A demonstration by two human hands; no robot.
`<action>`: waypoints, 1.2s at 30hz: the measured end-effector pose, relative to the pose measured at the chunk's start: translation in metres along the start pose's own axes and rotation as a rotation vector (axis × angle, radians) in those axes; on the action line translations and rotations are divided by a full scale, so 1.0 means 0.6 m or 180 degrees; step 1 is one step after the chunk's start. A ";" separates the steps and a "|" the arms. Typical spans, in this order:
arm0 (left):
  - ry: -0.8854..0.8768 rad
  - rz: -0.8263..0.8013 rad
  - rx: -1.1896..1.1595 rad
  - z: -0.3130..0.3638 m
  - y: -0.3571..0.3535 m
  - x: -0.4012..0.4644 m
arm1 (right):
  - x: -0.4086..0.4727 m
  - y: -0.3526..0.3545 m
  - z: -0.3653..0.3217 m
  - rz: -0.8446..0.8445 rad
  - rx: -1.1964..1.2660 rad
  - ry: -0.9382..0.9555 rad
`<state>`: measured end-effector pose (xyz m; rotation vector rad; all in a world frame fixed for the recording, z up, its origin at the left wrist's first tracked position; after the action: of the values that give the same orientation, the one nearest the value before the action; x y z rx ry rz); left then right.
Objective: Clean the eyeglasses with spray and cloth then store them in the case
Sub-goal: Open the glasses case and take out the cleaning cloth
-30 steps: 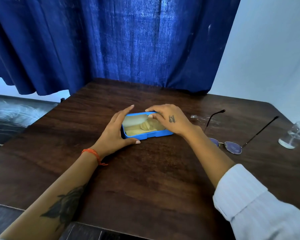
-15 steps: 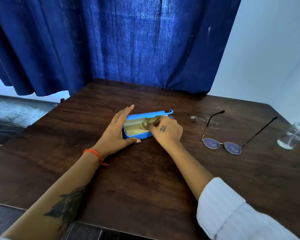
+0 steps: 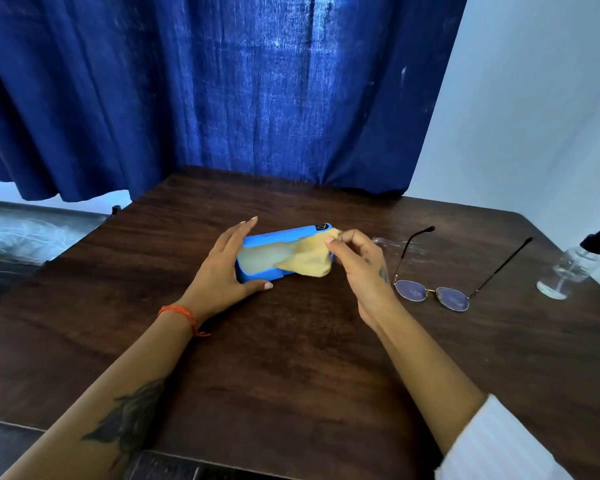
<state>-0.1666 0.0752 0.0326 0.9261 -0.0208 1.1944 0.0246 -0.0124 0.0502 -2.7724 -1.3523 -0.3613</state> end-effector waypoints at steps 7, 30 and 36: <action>-0.1140 0.1070 0.0438 0.080 0.047 -0.033 | -0.034 0.035 0.003 -0.0613 0.0384 -0.0548; 0.1341 -0.0667 -0.2453 0.111 -0.095 -0.076 | -0.064 0.104 0.004 -0.1491 -0.0588 -0.0715; 0.0934 -0.0329 -0.2017 0.122 -0.081 -0.062 | -0.051 0.156 -0.004 -0.0797 -0.1712 0.0360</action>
<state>-0.1111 -0.0023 0.0332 0.1926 -0.1082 1.1179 0.0790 -0.0944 0.0524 -2.9035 -1.7996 -1.0142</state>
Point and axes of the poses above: each hand's wrist, its own x-axis towards the middle knuckle, its own y-axis out of the back of the hand, z = x × y, the point moved 8 cm from there along x, towards the middle knuckle, and after that the axes turned 8 degrees about z, right-handed, at the moved point
